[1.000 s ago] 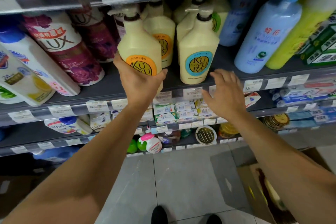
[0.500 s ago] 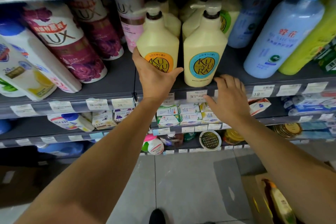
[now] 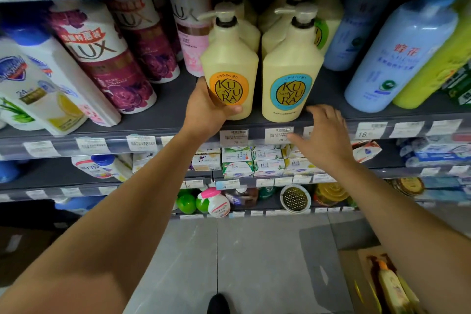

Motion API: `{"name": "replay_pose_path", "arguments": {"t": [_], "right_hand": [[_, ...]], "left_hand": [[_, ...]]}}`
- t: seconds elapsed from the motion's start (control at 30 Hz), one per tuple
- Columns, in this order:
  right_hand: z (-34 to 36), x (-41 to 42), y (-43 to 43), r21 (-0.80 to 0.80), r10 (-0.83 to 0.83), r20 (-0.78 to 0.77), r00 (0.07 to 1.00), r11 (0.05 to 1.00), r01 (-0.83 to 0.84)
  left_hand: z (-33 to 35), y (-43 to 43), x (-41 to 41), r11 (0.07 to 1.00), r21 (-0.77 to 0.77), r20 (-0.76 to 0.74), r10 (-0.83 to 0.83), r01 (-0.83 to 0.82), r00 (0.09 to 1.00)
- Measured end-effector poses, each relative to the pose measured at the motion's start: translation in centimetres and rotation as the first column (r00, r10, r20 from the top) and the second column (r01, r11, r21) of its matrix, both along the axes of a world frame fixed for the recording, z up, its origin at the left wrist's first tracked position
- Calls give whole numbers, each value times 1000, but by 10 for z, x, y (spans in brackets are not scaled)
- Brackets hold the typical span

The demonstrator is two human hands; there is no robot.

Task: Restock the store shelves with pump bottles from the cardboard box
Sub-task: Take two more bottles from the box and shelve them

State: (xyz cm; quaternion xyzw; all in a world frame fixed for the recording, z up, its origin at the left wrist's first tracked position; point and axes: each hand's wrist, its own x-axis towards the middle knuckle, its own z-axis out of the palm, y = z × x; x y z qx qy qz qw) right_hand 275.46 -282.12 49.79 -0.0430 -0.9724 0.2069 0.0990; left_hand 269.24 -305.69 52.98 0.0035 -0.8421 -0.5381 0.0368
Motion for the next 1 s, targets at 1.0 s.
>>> {"name": "replay_pose_path", "arguments": {"t": [1.0], "right_hand": [[29,-20,-19,-434,-32,64,997,899,56]], "left_hand": [[-3,-7,10,983,-172,54,-51,59,997]]}}
